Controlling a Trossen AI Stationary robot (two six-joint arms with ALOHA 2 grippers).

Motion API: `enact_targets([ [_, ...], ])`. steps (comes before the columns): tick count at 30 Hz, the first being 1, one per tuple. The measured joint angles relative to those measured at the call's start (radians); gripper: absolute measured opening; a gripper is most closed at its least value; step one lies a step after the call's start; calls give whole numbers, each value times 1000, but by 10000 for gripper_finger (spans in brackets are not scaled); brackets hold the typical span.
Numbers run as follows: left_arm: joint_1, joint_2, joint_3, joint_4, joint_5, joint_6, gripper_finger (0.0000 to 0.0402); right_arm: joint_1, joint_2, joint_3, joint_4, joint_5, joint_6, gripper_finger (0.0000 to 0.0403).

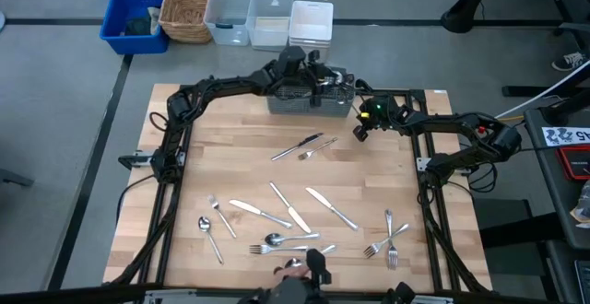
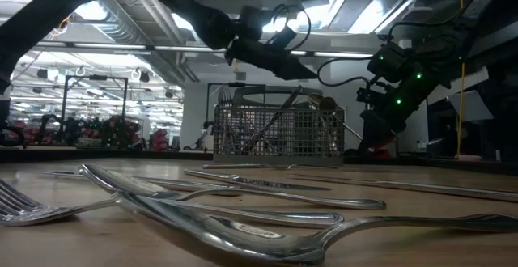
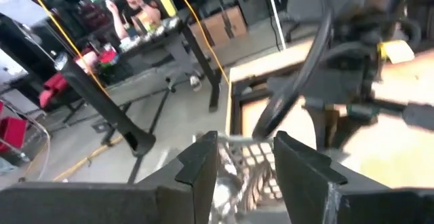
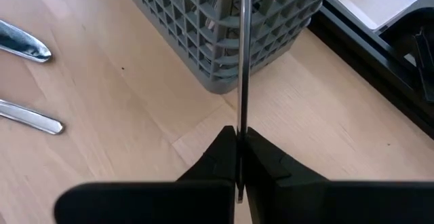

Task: Sort silverware
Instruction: Adjust the silver spoon in the dishwasher utensil holder

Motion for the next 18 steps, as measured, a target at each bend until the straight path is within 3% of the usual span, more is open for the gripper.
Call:
enact_targets([
  [18,7,66,11,-15,3,20,132,0,0,-1,4,-11,0,14],
])
